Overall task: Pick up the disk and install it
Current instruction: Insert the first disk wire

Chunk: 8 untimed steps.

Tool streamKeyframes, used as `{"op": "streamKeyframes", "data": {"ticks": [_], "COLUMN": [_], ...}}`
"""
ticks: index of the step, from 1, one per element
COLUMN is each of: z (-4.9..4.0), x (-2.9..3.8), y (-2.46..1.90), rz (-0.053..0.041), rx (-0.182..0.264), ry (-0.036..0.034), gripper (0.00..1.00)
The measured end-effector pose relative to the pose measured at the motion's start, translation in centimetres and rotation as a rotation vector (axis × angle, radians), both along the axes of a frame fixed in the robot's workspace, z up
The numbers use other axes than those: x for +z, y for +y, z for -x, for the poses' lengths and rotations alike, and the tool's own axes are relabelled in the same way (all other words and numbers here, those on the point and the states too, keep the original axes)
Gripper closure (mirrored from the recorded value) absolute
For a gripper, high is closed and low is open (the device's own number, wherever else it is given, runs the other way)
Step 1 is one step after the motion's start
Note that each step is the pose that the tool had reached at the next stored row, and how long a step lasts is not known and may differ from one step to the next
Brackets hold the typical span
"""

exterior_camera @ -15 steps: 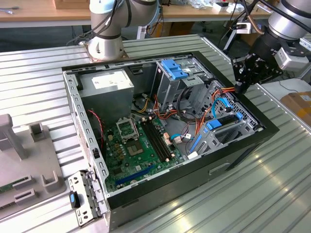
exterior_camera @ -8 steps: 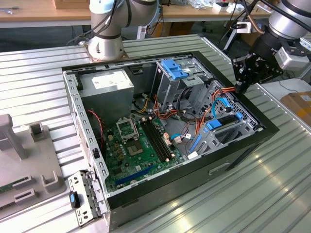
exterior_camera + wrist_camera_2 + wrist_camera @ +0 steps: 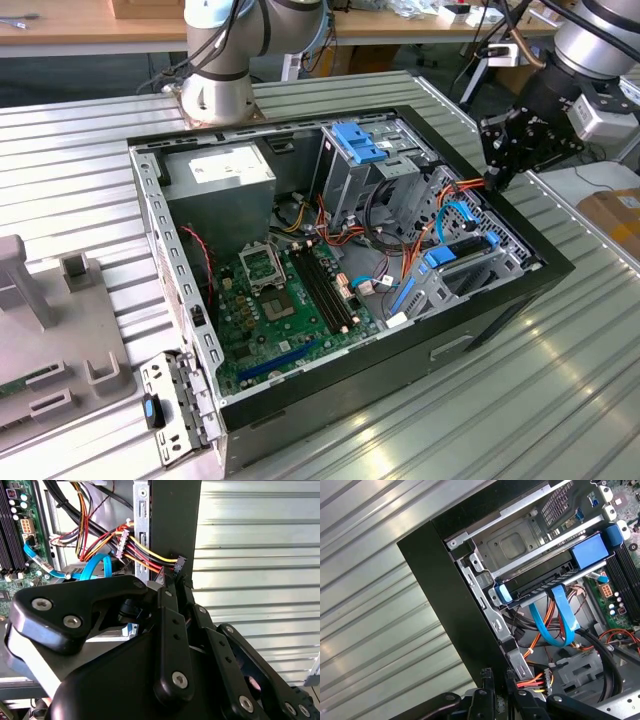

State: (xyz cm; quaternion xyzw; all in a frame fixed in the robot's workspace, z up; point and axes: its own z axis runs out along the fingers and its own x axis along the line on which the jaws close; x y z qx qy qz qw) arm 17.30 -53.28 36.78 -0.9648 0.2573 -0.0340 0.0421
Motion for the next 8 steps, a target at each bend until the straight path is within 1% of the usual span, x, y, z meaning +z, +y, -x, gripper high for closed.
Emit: {"op": "streamKeyframes", "data": {"ticks": [3, 4, 6, 8], "z": [0.0, 0.0, 0.0, 0.0], "x": [0.01, 0.02, 0.03, 0.23], "y": [0.0, 0.0, 0.0, 0.0], "rz": [0.0001, 0.0001, 0.0001, 0.0006], "rx": [0.0, 0.0, 0.0, 0.0], "ry": [0.0, 0.0, 0.0, 0.0], "gripper": [0.81, 0.84, 0.84, 0.84]}}
